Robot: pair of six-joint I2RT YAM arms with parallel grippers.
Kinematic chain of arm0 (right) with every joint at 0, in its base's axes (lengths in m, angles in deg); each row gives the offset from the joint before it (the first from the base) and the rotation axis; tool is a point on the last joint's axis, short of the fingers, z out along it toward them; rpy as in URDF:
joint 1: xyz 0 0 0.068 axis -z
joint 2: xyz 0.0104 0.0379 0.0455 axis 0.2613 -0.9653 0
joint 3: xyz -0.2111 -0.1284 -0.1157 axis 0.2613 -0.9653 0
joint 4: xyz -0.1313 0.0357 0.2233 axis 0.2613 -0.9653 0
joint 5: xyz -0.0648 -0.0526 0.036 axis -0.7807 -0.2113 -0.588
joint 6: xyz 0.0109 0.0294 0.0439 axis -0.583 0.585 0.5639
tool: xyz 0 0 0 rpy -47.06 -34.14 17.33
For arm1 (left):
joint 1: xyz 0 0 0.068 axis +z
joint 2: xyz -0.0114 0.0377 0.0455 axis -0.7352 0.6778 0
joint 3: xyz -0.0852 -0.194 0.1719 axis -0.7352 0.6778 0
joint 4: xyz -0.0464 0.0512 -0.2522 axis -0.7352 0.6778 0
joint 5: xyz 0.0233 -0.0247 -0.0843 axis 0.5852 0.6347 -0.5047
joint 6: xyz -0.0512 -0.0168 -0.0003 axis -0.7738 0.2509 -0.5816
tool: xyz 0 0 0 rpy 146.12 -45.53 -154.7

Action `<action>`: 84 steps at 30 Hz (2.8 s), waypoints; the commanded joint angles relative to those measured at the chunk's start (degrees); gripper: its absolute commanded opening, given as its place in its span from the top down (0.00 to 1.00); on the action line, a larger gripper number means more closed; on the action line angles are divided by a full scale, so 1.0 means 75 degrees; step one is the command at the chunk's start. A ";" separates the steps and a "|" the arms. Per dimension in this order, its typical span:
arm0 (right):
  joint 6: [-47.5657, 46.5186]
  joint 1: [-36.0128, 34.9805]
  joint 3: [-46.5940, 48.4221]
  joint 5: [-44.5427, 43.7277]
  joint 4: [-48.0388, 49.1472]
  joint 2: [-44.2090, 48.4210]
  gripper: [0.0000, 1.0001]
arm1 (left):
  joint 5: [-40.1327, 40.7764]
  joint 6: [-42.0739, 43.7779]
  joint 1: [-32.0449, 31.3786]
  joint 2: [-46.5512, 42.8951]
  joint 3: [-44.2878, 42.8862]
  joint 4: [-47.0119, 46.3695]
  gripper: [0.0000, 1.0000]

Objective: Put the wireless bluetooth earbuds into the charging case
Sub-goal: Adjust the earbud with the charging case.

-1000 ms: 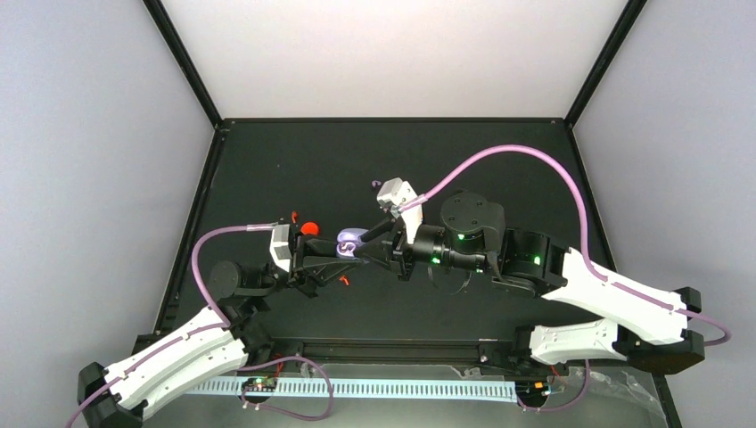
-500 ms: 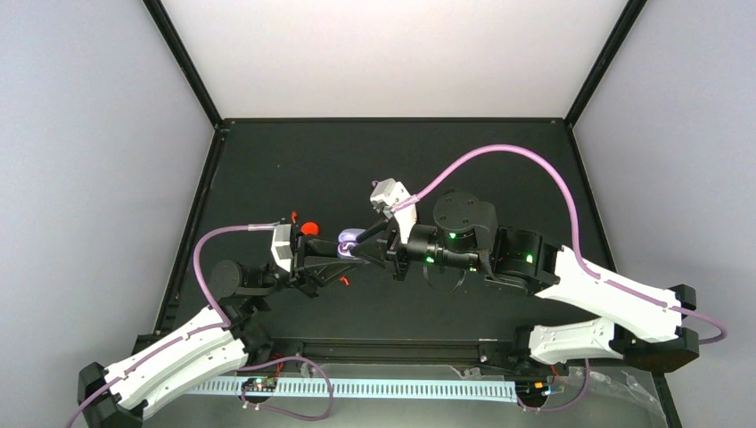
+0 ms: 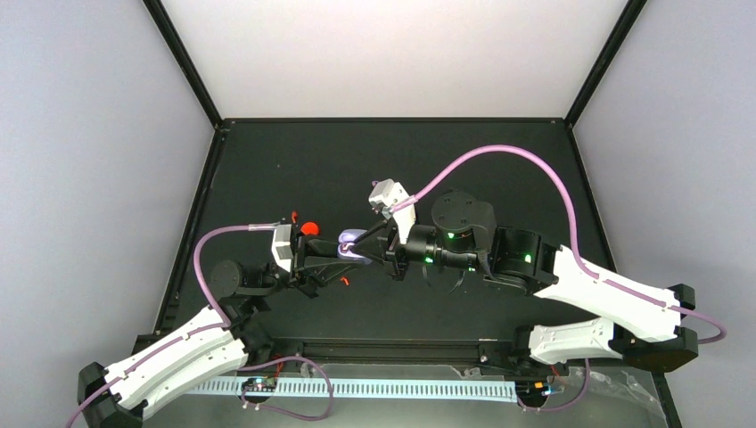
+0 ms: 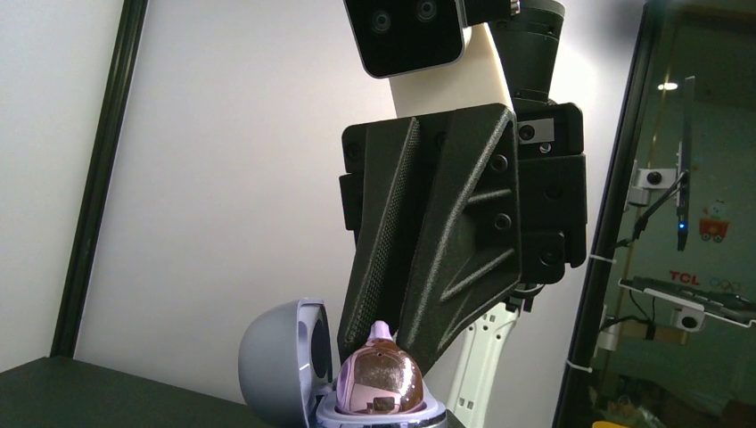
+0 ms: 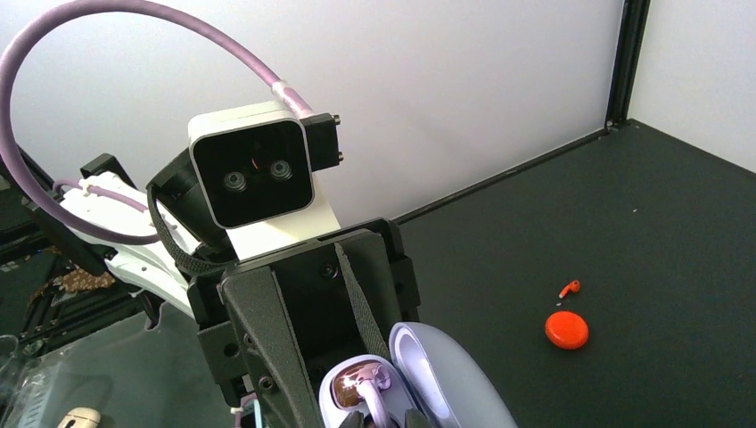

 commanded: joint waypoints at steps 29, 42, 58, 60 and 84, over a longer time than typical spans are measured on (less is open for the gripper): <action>-0.0622 0.0030 0.0224 0.0055 -0.0463 0.0212 0.99 | -0.0423 -0.0054 0.0019 0.0218 -0.0199 -0.0159 0.98; -0.1147 0.0022 0.0704 0.0363 -0.1179 -0.0107 0.99 | -0.0653 0.0039 0.0018 0.0212 -0.0269 -0.0145 0.98; -0.1634 0.0030 0.1167 0.0676 -0.2150 -0.0215 0.99 | -0.1370 0.0594 0.0015 0.0178 -0.0452 -0.0043 0.98; -0.1631 0.0026 0.1239 0.0705 -0.2186 -0.0183 0.99 | -0.1414 0.0737 0.0019 0.0140 -0.0448 0.0014 0.98; -0.1738 0.0021 0.1844 0.1489 -0.2389 -0.0450 0.99 | -0.1829 0.1417 0.0013 0.0356 -0.0823 0.0688 0.98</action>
